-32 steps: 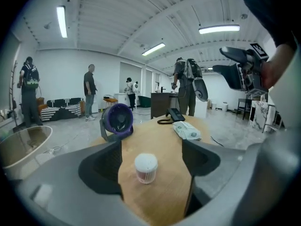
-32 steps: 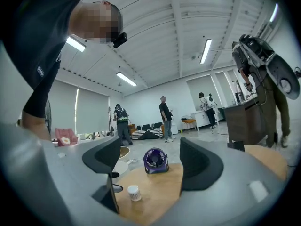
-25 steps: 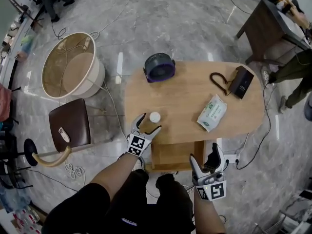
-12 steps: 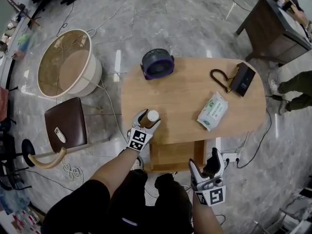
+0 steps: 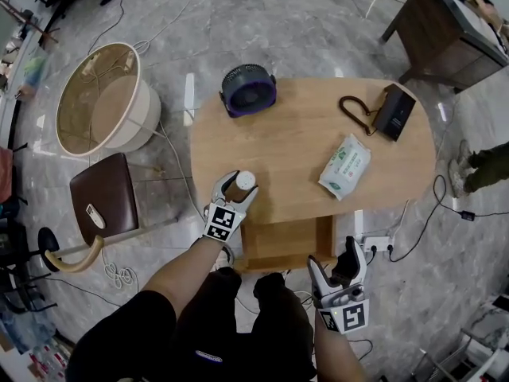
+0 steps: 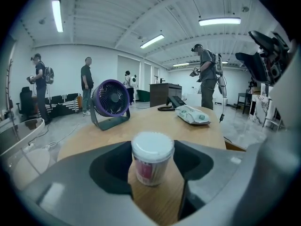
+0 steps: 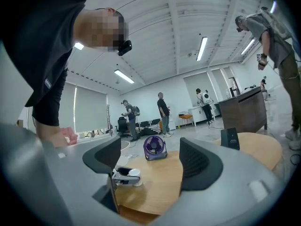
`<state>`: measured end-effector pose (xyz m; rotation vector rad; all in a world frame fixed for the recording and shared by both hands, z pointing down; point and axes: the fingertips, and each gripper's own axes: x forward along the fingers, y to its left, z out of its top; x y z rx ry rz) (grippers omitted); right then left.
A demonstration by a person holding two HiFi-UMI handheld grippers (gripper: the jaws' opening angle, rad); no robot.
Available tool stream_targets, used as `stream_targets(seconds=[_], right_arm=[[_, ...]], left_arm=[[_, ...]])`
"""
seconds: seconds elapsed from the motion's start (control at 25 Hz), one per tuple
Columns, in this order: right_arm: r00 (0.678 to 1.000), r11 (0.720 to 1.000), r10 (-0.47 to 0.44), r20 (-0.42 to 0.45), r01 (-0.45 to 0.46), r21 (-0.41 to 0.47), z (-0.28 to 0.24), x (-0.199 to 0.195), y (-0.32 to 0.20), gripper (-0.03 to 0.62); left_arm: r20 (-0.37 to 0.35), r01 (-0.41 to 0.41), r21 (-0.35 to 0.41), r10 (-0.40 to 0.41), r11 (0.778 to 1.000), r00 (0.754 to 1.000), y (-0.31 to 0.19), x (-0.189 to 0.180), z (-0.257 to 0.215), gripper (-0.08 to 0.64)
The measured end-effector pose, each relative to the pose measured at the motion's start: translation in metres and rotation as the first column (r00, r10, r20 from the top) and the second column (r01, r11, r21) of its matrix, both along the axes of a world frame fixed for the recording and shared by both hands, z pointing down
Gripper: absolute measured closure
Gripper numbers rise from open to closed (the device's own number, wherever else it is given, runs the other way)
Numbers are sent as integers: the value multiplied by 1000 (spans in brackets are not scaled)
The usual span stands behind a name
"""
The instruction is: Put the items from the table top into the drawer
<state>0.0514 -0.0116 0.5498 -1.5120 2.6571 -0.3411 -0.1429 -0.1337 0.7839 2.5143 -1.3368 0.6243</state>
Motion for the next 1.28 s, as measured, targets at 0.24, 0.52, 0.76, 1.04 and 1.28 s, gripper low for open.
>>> stream_targets(seconds=[0.24, 0.52, 0.76, 1.04, 1.28], right_arm=[[999, 999, 30, 16, -30, -14, 6, 15, 15, 197], [997, 996, 68, 19, -67, -61, 27, 29, 38, 199], [996, 995, 88, 13, -88, -51, 33, 42, 39, 224], [992, 991, 126, -6, -126, -33, 40, 50, 35, 215], [991, 990, 134, -19, -135, -35, 49, 55, 28, 212]], left_arm=[[-13, -58, 23, 58, 998, 998, 24, 20, -12, 276], [-69, -146, 40, 149, 988, 986, 62, 49, -27, 276], [-93, -318, 79, 325, 945, 941, 110, 90, -42, 276], [-92, -432, 61, 436, 900, 895, 158, 121, -29, 276], [-93, -473, -7, 471, 881, 877, 194, 134, 0, 276]])
